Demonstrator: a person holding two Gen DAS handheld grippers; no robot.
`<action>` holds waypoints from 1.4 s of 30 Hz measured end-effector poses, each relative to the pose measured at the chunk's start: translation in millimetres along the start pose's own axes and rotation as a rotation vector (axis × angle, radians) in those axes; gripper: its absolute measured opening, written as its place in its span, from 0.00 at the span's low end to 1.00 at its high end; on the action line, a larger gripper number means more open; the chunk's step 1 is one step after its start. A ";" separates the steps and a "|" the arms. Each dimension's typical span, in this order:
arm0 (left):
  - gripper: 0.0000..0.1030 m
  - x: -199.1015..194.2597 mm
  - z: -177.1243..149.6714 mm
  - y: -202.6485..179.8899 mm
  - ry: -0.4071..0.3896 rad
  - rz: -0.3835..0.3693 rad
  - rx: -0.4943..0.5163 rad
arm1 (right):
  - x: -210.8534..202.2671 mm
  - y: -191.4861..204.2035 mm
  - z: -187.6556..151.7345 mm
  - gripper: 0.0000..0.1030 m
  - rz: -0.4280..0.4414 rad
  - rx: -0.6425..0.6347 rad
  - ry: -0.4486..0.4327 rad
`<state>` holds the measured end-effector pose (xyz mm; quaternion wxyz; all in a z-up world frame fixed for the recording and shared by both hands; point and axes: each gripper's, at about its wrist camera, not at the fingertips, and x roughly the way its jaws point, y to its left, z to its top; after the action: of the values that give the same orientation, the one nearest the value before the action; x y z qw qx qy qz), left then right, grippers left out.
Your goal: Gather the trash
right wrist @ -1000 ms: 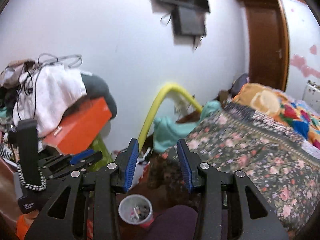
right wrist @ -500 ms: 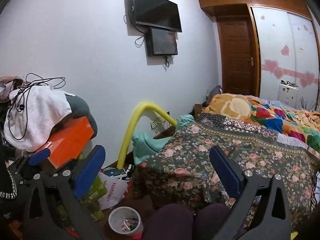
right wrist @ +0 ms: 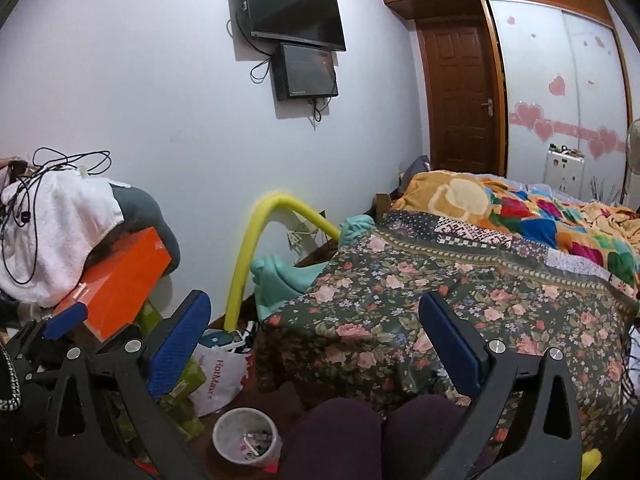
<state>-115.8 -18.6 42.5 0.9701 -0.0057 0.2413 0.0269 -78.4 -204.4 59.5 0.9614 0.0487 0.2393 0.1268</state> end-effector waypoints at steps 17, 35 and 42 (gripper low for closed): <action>0.91 3.2 -2.7 -1.1 0.020 0.014 0.007 | 3.2 8.7 0.3 1.00 0.001 -0.057 0.016; 0.93 4.5 -3.6 -1.6 0.024 0.017 0.008 | 6.6 7.3 0.6 1.00 0.010 -0.068 0.029; 0.93 4.8 -2.9 -2.1 0.022 0.011 0.008 | 6.9 8.2 1.0 1.00 0.008 -0.068 0.028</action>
<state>-112.8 -20.5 37.8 0.9672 -0.0009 0.2522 0.0312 -73.9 -194.7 58.5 0.9585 0.0150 0.2480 0.1395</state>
